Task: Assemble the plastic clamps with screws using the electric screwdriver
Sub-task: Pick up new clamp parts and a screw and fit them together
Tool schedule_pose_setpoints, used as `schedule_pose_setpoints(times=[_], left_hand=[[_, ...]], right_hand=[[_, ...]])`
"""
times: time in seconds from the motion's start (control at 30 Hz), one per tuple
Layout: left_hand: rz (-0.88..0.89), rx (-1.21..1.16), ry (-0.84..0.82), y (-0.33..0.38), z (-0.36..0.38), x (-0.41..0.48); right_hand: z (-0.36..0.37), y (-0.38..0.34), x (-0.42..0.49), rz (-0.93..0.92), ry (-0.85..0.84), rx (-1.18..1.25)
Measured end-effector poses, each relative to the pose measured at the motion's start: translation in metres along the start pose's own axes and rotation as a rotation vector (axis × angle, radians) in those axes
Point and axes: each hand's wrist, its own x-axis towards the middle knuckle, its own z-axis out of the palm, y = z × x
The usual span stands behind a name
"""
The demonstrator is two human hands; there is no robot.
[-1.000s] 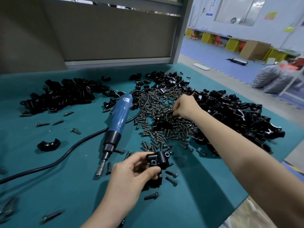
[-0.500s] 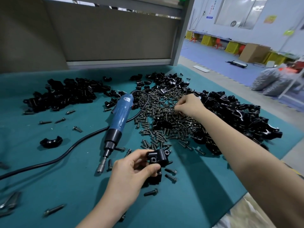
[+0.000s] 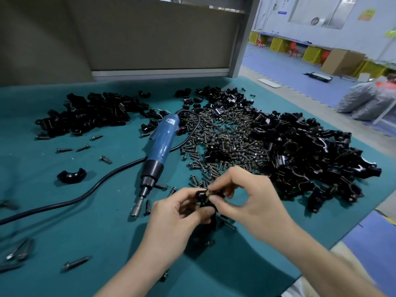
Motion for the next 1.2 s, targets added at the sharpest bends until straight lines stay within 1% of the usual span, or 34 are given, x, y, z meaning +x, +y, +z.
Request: schedule_pose_setpoints(times=[0.07,0.17,0.23,0.37,0.47,0.5,0.57,0.6,0.63,0.67,0.73,0.8,0.87,0.97,1.03,1.07,1.13,1.2], left_hand=[[-0.002,-0.007,0.004,0.001,0.0,0.0],[-0.011,0.013,0.022,0.0,-0.002,0.001],[-0.016,0.037,0.023,0.0,-0.002,0.001],[-0.017,0.0,0.028,-0.001,-0.001,0.001],[-0.024,-0.008,0.022,-0.002,0.0,0.001],[-0.028,0.0,0.024,-0.002,0.0,0.001],[-0.037,0.023,0.028,-0.004,-0.001,0.001],[-0.04,0.035,0.026,-0.005,-0.001,0.0],[-0.043,0.043,0.026,-0.004,-0.001,0.0],[-0.043,0.046,0.028,-0.005,-0.001,0.0],[-0.043,0.05,0.033,-0.005,-0.002,0.0],[-0.04,0.046,0.024,-0.006,-0.002,0.0],[-0.037,0.04,0.019,-0.006,-0.002,0.001],[-0.044,0.031,0.034,-0.007,-0.002,0.001],[-0.049,0.027,0.036,-0.007,-0.002,0.001],[-0.051,0.026,0.035,-0.007,-0.002,0.001],[-0.053,0.022,0.035,-0.007,-0.002,0.001],[-0.057,0.013,0.035,-0.007,-0.002,0.002]], right_hand=[[0.002,-0.001,0.0,-0.06,0.043,-0.07],[0.004,-0.002,0.003,-0.155,-0.01,-0.145],[0.005,-0.003,0.005,-0.172,-0.033,-0.182],[0.001,-0.004,0.009,-0.077,-0.057,-0.146],[-0.009,-0.006,0.013,-0.069,-0.113,-0.096],[-0.013,-0.004,0.018,-0.042,-0.08,-0.06],[-0.02,0.007,0.033,0.109,0.064,0.001],[-0.02,0.016,0.043,0.201,0.112,-0.046],[-0.018,0.024,0.053,0.272,0.102,-0.144],[-0.012,0.032,0.062,0.321,0.047,-0.242],[0.007,0.042,0.074,0.374,-0.096,-0.355],[0.025,0.047,0.079,0.4,-0.182,-0.453],[0.034,0.047,0.082,0.385,-0.184,-0.553],[0.034,0.046,0.085,0.295,-0.237,-0.6],[0.029,0.045,0.084,0.23,-0.273,-0.536],[0.024,0.042,0.082,0.231,-0.251,-0.456],[0.009,0.036,0.075,0.254,-0.15,-0.249],[-0.004,0.032,0.068,0.233,-0.1,-0.134]])
